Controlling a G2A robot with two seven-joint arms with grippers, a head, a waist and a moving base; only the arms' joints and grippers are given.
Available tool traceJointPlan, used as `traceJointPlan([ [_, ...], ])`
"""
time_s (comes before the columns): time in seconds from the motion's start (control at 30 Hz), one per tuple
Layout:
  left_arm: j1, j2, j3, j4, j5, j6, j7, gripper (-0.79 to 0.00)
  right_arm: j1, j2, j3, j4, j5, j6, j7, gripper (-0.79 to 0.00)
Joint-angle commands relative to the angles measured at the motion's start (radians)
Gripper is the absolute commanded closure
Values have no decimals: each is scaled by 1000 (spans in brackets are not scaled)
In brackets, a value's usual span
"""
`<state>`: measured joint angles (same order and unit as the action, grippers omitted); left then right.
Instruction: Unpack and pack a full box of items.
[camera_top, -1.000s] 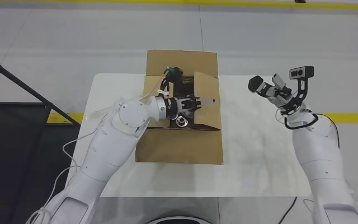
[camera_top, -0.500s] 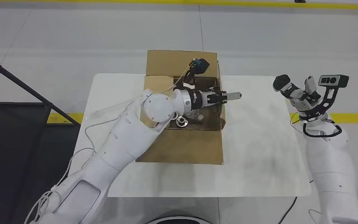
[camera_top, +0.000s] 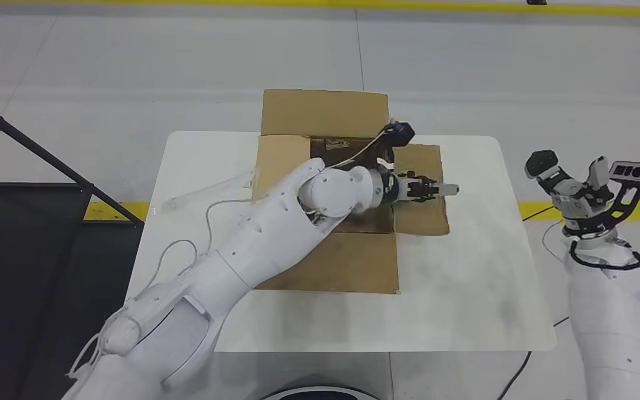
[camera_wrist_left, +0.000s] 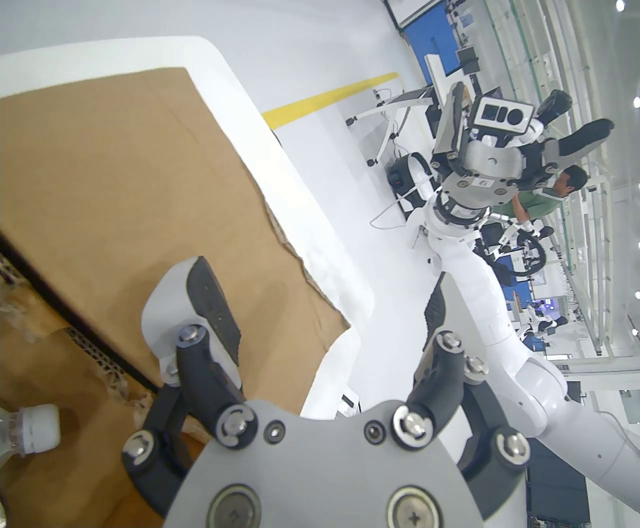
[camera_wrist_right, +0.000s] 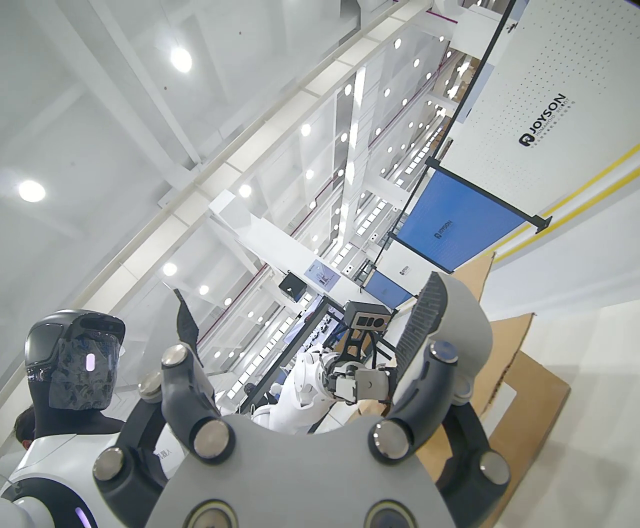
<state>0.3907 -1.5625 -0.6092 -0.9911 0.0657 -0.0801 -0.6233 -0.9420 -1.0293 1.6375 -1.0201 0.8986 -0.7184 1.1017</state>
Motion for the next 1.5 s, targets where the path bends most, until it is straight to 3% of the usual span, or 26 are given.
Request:
traceJointPlan([
  [0.0,-10,-14,16,22,-3,14,-5,-785,-1,0,-1,6,2,4,4,-785],
  [0.17,-30,-44,33,68,-15,19,-13,-785,5,-1,-2,34,15,16,16,-785],
  [0.33,-33,-49,11,68,-19,0,-20,-785,5,-1,-2,34,15,16,16,-785],
  [0.47,-19,-24,-50,1,12,-15,-23,-785,-1,-1,-4,12,0,17,0,-785],
  [0.6,41,29,-170,-140,64,-2,-44,-785,-20,-2,-4,-90,-63,0,-66,-785],
  [0.83,282,138,-469,-563,205,66,-135,-785,1,-8,-54,-233,-161,67,-142,-785],
  [1.03,523,195,-736,-880,216,73,-206,-785,93,-24,-184,-284,-261,191,-173,-785],
  [1.3,803,233,-1049,-1091,138,6,-193,-785,241,-73,-437,-212,-370,321,-189,-785],
  [1.47,966,244,-1223,-1129,52,-60,-158,-785,324,-113,-578,-122,-398,378,-183,-785],
])
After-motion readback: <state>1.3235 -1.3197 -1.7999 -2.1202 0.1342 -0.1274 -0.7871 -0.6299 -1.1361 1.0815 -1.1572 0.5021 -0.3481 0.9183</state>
